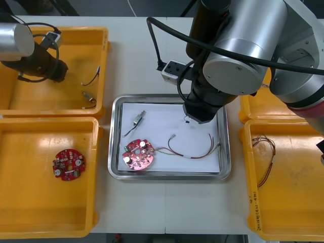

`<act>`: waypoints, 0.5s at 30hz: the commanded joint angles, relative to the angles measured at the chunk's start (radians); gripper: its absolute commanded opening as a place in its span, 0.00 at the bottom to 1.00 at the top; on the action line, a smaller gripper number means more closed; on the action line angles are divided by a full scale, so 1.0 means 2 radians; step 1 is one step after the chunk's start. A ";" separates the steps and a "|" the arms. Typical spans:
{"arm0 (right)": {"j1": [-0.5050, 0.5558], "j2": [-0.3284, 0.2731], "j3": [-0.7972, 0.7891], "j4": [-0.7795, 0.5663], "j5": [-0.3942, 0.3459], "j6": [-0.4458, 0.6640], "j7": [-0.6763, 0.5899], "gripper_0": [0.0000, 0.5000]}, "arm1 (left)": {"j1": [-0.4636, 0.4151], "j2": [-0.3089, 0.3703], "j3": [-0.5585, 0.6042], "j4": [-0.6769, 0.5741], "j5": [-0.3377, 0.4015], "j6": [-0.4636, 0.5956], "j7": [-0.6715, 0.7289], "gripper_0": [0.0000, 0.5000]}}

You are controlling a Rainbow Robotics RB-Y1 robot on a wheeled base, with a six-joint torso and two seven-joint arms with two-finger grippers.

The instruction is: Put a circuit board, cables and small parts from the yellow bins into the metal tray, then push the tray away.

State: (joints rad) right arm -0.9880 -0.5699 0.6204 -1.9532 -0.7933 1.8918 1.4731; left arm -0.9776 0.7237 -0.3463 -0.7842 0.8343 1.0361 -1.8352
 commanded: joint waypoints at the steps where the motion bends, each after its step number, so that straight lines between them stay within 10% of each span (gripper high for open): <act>1: -0.021 0.013 0.006 0.011 0.002 -0.030 0.063 0.00 | -0.020 0.032 0.018 -0.017 0.005 0.035 -0.036 0.00; 15: -0.019 0.013 0.043 0.040 -0.011 -0.101 0.155 0.00 | 0.006 0.057 0.053 -0.106 -0.017 0.116 0.063 0.00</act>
State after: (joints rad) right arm -0.9881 -0.5600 0.6886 -1.8846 -0.7973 1.7222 1.7424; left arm -0.9747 0.7806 -0.2932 -0.9131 0.8178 1.2443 -1.8324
